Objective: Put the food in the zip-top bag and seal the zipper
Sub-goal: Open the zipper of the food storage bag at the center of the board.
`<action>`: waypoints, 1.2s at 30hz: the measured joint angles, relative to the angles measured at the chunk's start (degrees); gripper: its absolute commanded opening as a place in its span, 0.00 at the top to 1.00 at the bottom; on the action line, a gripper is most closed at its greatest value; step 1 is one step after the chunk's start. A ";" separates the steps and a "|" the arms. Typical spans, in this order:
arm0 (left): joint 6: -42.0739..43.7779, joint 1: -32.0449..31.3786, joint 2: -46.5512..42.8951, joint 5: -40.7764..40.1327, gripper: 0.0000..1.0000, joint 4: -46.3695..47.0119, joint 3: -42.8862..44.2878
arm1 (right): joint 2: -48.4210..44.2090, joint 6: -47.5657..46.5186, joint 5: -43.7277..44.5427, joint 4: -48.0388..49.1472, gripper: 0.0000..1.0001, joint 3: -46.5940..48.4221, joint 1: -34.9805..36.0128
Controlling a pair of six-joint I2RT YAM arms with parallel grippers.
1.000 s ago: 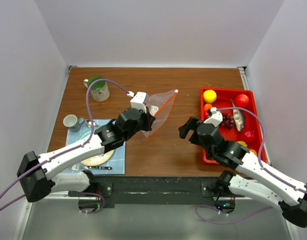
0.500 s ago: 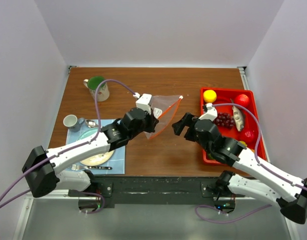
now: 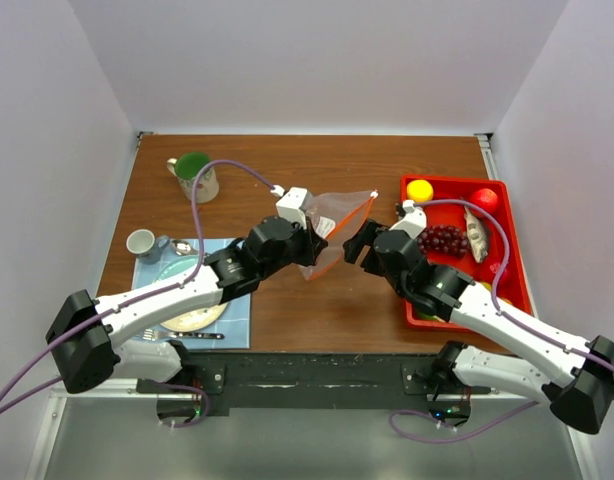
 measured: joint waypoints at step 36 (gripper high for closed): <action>2.56 -0.46 0.07 -3.21 0.90 -6.95 7.19 | 2.86 -3.65 -5.55 2.08 1.00 2.36 -10.43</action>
